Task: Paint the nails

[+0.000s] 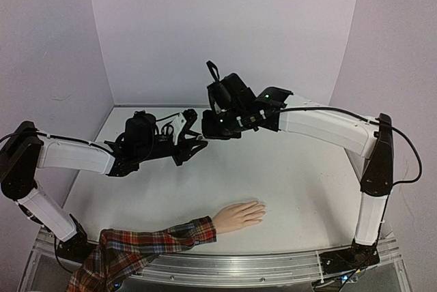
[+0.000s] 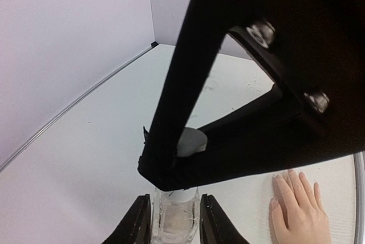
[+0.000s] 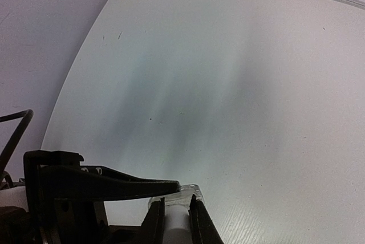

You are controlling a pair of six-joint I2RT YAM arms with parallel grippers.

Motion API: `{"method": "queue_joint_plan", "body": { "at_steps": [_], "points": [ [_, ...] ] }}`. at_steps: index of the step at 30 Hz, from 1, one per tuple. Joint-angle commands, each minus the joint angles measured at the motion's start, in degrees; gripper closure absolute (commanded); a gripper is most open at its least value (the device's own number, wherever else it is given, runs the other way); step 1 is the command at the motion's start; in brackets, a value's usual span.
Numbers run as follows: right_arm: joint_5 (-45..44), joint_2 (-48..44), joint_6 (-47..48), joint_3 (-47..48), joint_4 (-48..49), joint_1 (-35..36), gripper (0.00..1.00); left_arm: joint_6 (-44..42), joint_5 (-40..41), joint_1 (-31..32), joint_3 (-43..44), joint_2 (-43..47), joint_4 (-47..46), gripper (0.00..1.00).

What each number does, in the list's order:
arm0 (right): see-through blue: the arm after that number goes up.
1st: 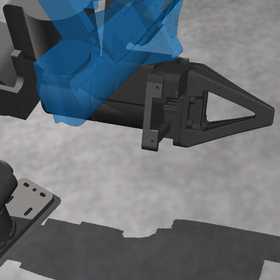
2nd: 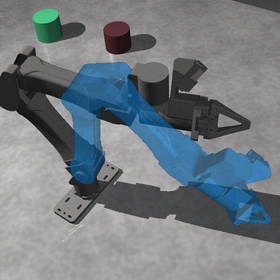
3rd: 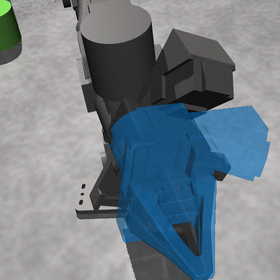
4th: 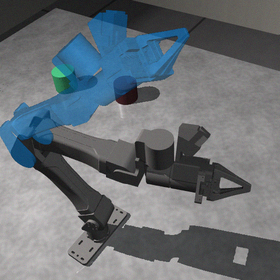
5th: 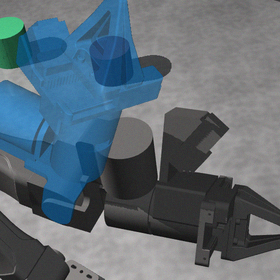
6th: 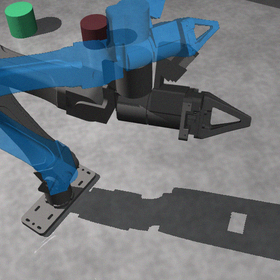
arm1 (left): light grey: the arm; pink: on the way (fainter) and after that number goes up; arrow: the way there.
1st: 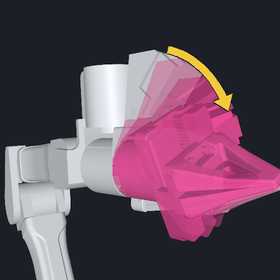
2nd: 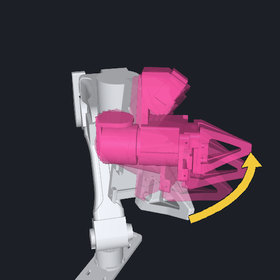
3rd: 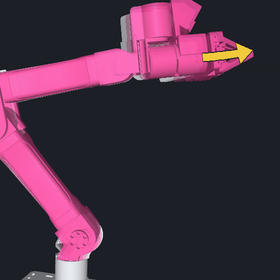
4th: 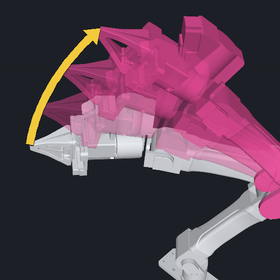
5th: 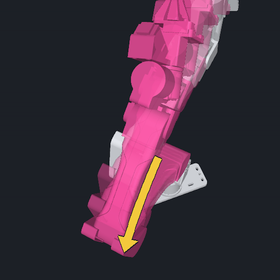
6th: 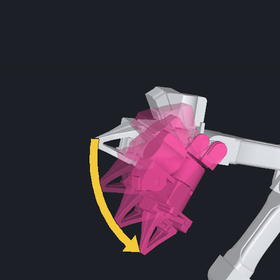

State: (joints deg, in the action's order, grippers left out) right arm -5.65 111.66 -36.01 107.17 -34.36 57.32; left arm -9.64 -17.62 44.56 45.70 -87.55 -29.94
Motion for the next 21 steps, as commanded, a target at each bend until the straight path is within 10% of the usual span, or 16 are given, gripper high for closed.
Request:
{"method": "queue_joint_plan", "body": {
  "at_steps": [1,4,12,21],
  "points": [
    [-0.27,0.43,0.36,3.08,1.40,0.57,1.00,-0.82,0.50,0.09,2.48,-0.43,-0.73,0.78],
    [0.25,0.25,0.38,2.96,1.40,0.74,0.99,-0.91,0.99,0.09,2.53,0.05,-0.65,0.90],
    [-1.61,-5.60,1.97,-2.64,1.32,0.43,0.47,-0.07,7.45,2.78,3.72,1.80,-2.07,1.00],
    [-3.69,-6.43,1.75,-2.49,1.06,0.10,0.69,0.62,14.69,7.15,6.29,-0.70,-5.93,1.00]
  ]
}}
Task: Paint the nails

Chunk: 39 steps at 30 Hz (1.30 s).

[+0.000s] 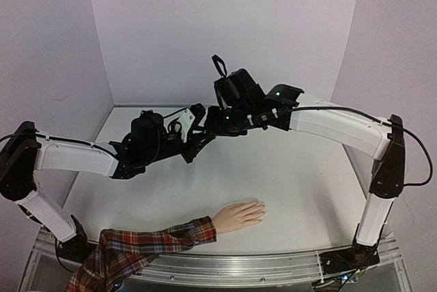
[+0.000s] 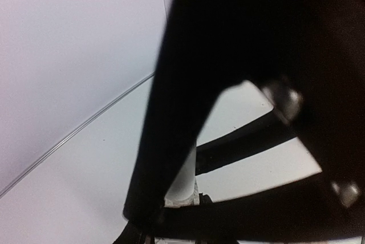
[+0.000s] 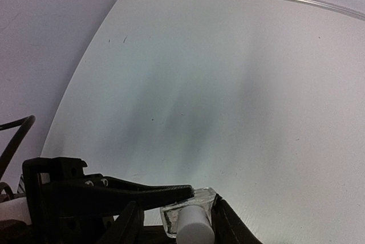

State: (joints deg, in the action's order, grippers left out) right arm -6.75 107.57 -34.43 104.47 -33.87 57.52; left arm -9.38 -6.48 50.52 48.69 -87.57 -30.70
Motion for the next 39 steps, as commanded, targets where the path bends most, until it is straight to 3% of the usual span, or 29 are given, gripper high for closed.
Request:
{"method": "queue_joint_plan", "body": {
  "at_steps": [1,3,6,8,10,14,16,18,21,23,25,27,29,34,39],
  "points": [
    [-2.83,-2.51,0.20,0.05,0.57,-0.09,0.73,0.40,3.76,1.47,3.25,-0.71,-5.20,1.00],
    [-3.52,-3.02,0.41,-0.47,0.56,-0.11,0.80,0.62,4.14,1.71,3.18,-0.51,-5.17,1.00],
    [-4.61,-3.91,1.57,-1.67,0.56,-0.07,0.98,2.30,3.11,1.76,3.21,0.35,-4.28,1.00],
    [-2.87,-4.70,5.87,-2.56,0.68,-0.04,1.00,4.26,-1.20,1.69,3.71,1.62,-1.80,1.00],
    [1.64,-6.67,15.88,-5.88,2.71,-0.12,1.00,6.02,-9.27,1.36,3.71,3.34,0.34,1.00],
    [28.25,-16.56,38.95,-22.14,16.58,-0.82,1.00,14.52,-35.69,-2.81,3.40,5.05,-1.15,1.00],
    [38.97,-18.71,40.63,-26.44,20.24,-2.54,1.00,18.95,-45.61,-4.30,3.19,4.09,-5.65,1.00],
    [42.19,-17.93,39.20,-24.40,18.99,-3.48,1.00,19.68,-47.89,-4.44,4.82,2.75,-5.75,1.00],
    [39.39,-19.78,37.63,-25.54,19.36,-3.75,1.00,14.81,-40.54,-4.14,7.02,2.45,0.11,1.00],
    [31.30,-21.56,35.29,-26.78,20.36,-3.84,0.98,11.76,-28.89,-3.47,5.92,3.62,1.01,1.00],
    [18.53,-22.51,28.61,-27.54,21.10,-4.10,0.69,11.48,-16.30,-3.07,3.89,4.23,-1.68,1.00],
    [10.18,-22.34,23.92,-26.21,20.79,-4.36,0.46,11.93,-6.62,-2.31,3.38,4.12,-3.93,1.00],
    [6.25,-22.23,19.07,-24.75,20.29,-4.33,0.39,10.81,-1.57,-1.23,3.29,3.59,-5.11,1.00],
    [-0.57,-20.02,7.38,-19.90,17.11,-3.81,0.35,9.47,6.08,1.10,3.16,2.49,-6.83,1.00],
    [-2.21,-14.33,6.60,-13.07,14.68,-1.85,0.38,9.46,8.99,1.82,3.51,1.77,-6.23,1.00]
  ]
}}
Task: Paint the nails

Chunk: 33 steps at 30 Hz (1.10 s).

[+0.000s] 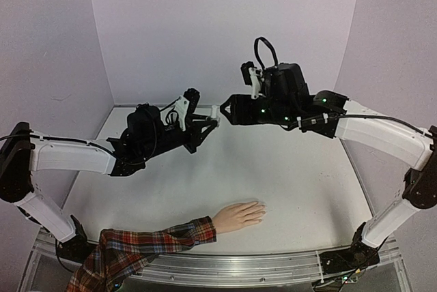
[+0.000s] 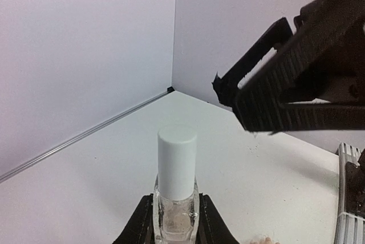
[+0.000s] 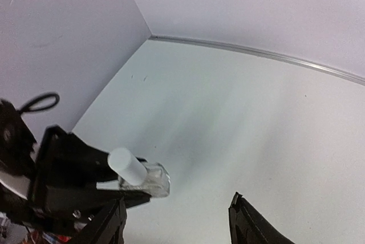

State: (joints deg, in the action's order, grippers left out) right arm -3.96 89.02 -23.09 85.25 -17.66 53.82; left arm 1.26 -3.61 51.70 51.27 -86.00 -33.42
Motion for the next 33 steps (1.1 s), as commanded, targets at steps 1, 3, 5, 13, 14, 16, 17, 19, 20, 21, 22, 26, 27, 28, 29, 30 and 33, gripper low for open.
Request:
{"method": "queue_joint_plan", "body": {
  "at_steps": [1,3,5,13,14,16,17,19,20,21,22,26,27,28,29,30,33],
  "points": [
    [-5.49,5.15,-4.76,7.96,-2.39,1.95,0.40,-1.17,6.38,0.81,0.90,0.27,-3.54,1.00],
    [-5.83,7.46,-4.69,10.91,-3.81,2.09,0.43,-1.17,6.63,1.01,0.84,0.41,-3.75,1.00],
    [-5.70,9.22,-4.72,12.89,-4.31,2.21,0.48,-1.17,6.92,1.11,1.20,0.22,-3.35,1.00],
    [-7.44,13.50,-2.28,18.15,-6.44,2.98,0.66,-0.20,6.12,1.23,2.95,-0.04,-1.57,1.00],
    [-7.47,13.38,-1.88,17.88,-6.43,2.99,0.67,0.26,6.09,1.22,2.91,0.14,-1.34,1.00],
    [-7.06,13.14,-0.70,17.05,-6.40,3.02,0.70,0.93,5.85,1.27,3.09,0.55,-0.67,1.00],
    [-6.62,13.04,-0.11,16.58,-6.36,3.03,0.71,1.14,5.49,1.31,3.28,0.73,-0.26,1.00],
    [-4.51,12.89,2.81,15.89,-5.97,2.99,0.83,1.65,1.71,1.07,3.70,1.33,0.25,1.00],
    [-3.14,12.57,4.51,15.49,-5.74,2.90,0.94,1.95,-2.41,0.74,3.78,1.77,0.41,1.00],
    [-0.87,12.05,7.12,14.60,-5.42,2.77,1.00,2.34,-8.40,0.16,3.87,2.31,0.58,1.00],
    [2.64,11.25,10.68,13.07,-4.77,2.52,1.00,3.02,-15.45,-0.88,4.04,2.86,0.84,1.00],
    [38.69,4.90,29.32,2.67,-1.66,-0.11,1.00,10.40,-48.44,-7.31,4.33,3.84,-1.50,1.00],
    [46.67,3.84,31.57,0.81,-1.59,-0.85,1.00,14.00,-56.58,-8.79,4.13,3.49,-4.67,1.00],
    [51.96,3.43,32.00,-0.13,-1.56,-1.84,1.00,17.17,-61.37,-9.67,4.24,3.02,-7.11,1.00],
    [55.81,3.33,31.64,-0.48,-1.60,-2.80,1.00,19.32,-64.43,-10.26,4.49,2.61,-8.25,1.00],
    [58.29,3.52,30.81,-0.41,-1.72,-3.38,1.00,19.76,-65.41,-10.53,4.84,2.37,-7.56,1.00],
    [55.18,1.92,30.09,-2.24,-1.04,-3.61,1.00,13.61,-60.46,-10.62,5.15,2.86,-1.20,1.00]
  ]
}}
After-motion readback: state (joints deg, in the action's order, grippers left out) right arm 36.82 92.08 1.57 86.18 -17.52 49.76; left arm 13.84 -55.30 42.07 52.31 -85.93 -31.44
